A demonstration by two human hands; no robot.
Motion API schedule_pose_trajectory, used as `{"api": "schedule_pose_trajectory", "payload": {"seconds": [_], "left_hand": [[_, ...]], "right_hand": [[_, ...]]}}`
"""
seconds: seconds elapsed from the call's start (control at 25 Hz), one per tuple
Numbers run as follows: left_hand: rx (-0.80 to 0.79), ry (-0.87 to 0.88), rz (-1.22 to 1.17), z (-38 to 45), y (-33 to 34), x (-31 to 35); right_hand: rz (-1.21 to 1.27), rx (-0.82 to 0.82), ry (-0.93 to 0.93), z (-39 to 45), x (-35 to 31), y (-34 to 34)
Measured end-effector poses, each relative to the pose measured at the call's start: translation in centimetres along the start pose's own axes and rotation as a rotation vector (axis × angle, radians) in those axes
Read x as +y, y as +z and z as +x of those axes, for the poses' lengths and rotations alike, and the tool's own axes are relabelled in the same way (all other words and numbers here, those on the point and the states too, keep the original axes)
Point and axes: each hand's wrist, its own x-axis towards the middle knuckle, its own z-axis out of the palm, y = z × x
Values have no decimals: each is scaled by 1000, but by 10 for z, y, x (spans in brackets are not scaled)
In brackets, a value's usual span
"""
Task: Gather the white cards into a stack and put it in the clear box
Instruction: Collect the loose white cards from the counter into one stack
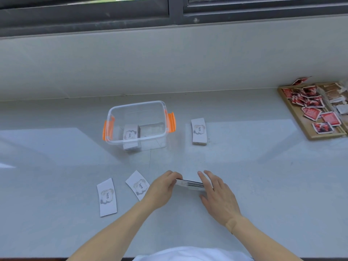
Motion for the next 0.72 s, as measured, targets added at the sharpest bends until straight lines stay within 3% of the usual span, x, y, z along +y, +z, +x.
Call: {"api": "schedule_pose_trajectory", "payload": {"seconds": [0.48,0.6,0.72], "left_hand": [[-229,-85,-301,4,25,38],[-213,-77,-213,1,25,34],[-151,-33,35,-2,2,9]], "right_hand": [[-98,41,-14,1,1,8],[-97,34,-11,1,1,8],[-87,27,-15,2,1,7]]}}
